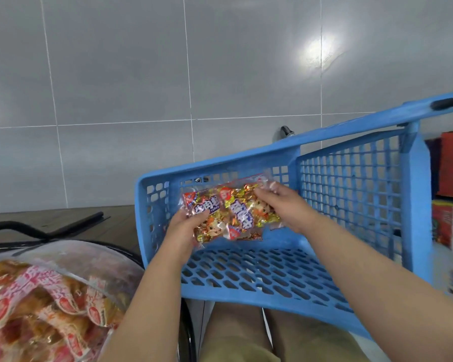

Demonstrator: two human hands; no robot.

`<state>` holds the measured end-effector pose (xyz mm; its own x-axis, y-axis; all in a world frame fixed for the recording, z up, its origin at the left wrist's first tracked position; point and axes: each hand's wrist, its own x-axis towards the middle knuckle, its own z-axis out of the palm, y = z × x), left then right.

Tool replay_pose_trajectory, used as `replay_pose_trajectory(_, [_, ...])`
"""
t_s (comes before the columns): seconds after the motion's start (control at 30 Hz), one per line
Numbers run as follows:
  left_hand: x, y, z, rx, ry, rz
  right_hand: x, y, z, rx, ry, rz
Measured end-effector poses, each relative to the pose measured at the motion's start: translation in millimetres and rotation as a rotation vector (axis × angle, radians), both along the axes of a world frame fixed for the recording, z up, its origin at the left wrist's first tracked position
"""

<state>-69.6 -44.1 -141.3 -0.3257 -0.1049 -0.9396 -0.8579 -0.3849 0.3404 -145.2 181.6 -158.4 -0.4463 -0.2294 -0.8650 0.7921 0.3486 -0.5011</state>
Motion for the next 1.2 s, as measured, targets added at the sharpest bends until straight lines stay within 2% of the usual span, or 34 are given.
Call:
replay_pose_trajectory(0.23, [-12,16,11,0.196,0.115,0.065,17,-28,-3,-0.055,0.011,-0.057])
replay_pose_trajectory(0.33, [-15,20,13,0.155,0.087,-0.113,21,-36,4,-0.051,0.082,0.023])
replay_pose_trajectory(0.43, [-16,22,7,0.107,0.055,-0.125,28,-41,4,-0.048,0.131,0.006])
replay_pose_trajectory(0.5, [-13,23,4,0.088,0.029,-0.082,29,-39,2,-0.037,0.102,-0.006])
replay_pose_trajectory(0.6, [-5,23,-5,0.117,-0.042,0.028,23,-23,-10,-0.094,-0.077,-0.117])
replay_pose_trajectory(0.67, [-3,24,-11,0.124,-0.065,0.063,16,-7,-26,0.010,-0.079,-0.203])
replay_pose_trajectory(0.73, [-2,25,-16,0.116,-0.078,0.059,11,15,-47,0.328,0.075,-0.045])
replay_pose_trajectory(0.8, [-2,25,-22,0.096,-0.099,0.056,7,36,-68,0.548,0.212,0.320])
replay_pose_trajectory(0.87, [-1,25,-28,0.089,-0.110,0.049,4,48,-83,0.597,0.229,0.682])
replay_pose_trajectory(0.93, [-1,27,-32,0.091,-0.117,0.051,4,54,-92,0.618,0.273,0.934])
replay_pose_trajectory(1.07, [2,30,-35,0.069,-0.110,0.035,6,54,-98,0.699,0.391,1.176])
replay_pose_trajectory(1.2, [8,31,-27,0.058,-0.062,0.041,7,52,-87,0.642,0.261,1.221])
